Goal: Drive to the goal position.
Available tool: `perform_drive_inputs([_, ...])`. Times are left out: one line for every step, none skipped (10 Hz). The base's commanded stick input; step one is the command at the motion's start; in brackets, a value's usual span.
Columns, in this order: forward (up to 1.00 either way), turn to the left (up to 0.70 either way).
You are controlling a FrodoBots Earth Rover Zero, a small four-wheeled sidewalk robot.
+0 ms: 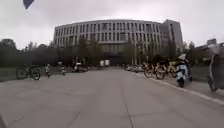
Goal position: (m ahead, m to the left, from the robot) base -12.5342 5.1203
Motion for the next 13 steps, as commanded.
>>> perform_drive_inputs([0.0,0.7])
perform_drive_inputs([0.0,0.7])
perform_drive_inputs([0.0,0.7])
perform_drive_inputs([0.0,0.7])
perform_drive_inputs([0.0,0.7])
perform_drive_inputs([0.0,0.7])
perform_drive_inputs([0.0,0.7])
perform_drive_inputs([0.0,0.7])
perform_drive_inputs([0.0,0.7])
perform_drive_inputs([0.0,0.7])
perform_drive_inputs([0.0,0.7])
perform_drive_inputs([0.0,0.7])
perform_drive_inputs([0.0,0.7])
